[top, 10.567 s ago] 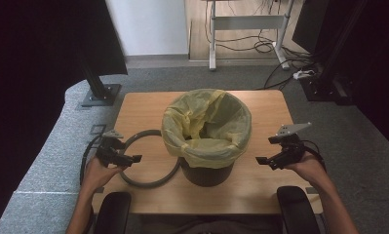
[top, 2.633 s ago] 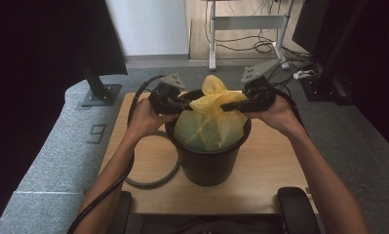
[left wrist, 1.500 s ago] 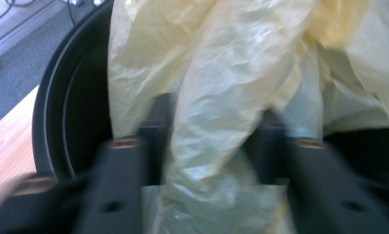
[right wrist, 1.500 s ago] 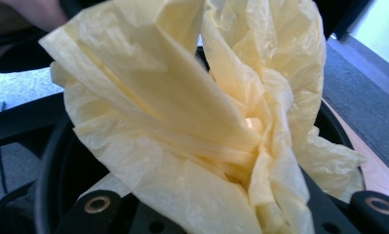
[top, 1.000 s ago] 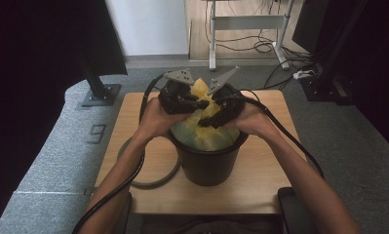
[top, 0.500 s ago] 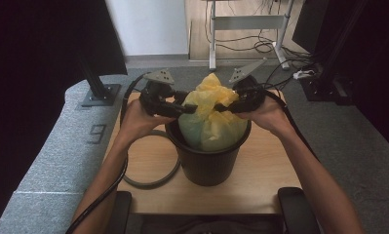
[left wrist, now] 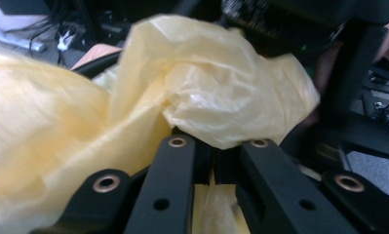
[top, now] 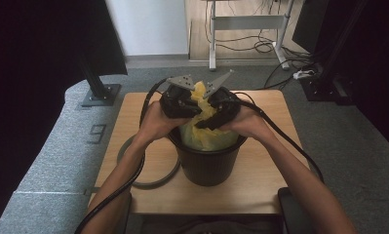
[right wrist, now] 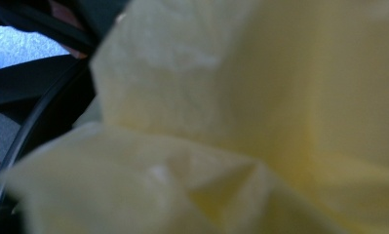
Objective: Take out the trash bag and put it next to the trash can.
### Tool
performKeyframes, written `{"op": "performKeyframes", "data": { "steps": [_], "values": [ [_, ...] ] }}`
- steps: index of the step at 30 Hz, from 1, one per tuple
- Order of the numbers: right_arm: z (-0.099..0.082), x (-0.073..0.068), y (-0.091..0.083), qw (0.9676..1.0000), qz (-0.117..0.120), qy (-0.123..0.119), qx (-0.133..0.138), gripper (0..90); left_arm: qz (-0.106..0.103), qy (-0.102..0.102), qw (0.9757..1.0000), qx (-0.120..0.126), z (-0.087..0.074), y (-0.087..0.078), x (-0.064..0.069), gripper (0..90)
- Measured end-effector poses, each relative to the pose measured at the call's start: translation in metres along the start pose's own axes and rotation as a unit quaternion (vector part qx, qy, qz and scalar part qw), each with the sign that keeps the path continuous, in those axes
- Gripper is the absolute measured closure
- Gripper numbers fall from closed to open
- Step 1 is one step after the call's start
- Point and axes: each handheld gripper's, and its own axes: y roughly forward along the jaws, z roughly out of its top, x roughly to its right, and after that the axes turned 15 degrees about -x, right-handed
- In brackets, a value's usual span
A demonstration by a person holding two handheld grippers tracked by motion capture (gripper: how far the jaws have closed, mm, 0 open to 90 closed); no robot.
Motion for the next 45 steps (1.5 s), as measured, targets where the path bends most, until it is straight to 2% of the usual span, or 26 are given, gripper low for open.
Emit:
{"op": "performKeyframes", "data": {
  "steps": [2,4,6,8,11,15,20,28,37,41,45],
  "values": [
    [-0.002,0.002,-0.001,1.0000,0.005,0.002,0.005,69.0,0.000,-0.013,0.9999,0.009,-0.004,-0.004,-0.002,75.5],
    [-0.004,0.004,-0.002,0.9999,0.010,0.005,0.002,73.1,0.001,-0.028,0.9995,0.015,-0.008,-0.009,-0.005,59.3],
    [-0.005,0.007,-0.003,0.9998,0.014,0.012,-0.004,74.3,0.003,-0.042,0.9990,0.015,-0.011,-0.012,-0.007,44.0],
    [-0.005,0.009,-0.005,0.9997,0.018,0.017,-0.005,74.4,0.013,-0.052,0.9984,0.016,-0.016,-0.015,-0.008,30.9],
    [-0.007,0.014,-0.010,0.9995,0.025,0.022,0.000,74.4,0.022,-0.056,0.9981,0.014,-0.024,-0.020,-0.010,15.1],
    [-0.009,0.018,-0.021,0.9993,0.025,0.029,0.001,74.2,0.019,-0.073,0.9970,0.015,-0.039,-0.026,-0.016,11.1],
    [-0.013,0.022,-0.042,0.9987,0.026,0.037,0.025,74.1,0.032,-0.082,0.9961,0.011,-0.059,-0.029,-0.019,2.0],
    [-0.011,0.025,-0.071,0.9986,0.009,0.042,0.030,73.9,0.041,-0.101,0.9940,0.015,-0.093,-0.034,-0.022,0.0],
    [-0.012,0.029,-0.095,0.9980,-0.007,0.055,0.030,73.9,0.065,-0.117,0.9910,0.007,-0.132,-0.032,-0.022,0.0],
    [-0.014,0.029,-0.107,0.9975,-0.014,0.060,0.033,73.9,0.092,-0.122,0.9881,-0.017,-0.148,-0.026,-0.024,0.0],
    [-0.016,0.029,-0.115,0.9974,-0.020,0.063,0.029,73.9,0.108,-0.135,0.9845,-0.030,-0.162,-0.017,-0.026,0.0]
  ]
}}
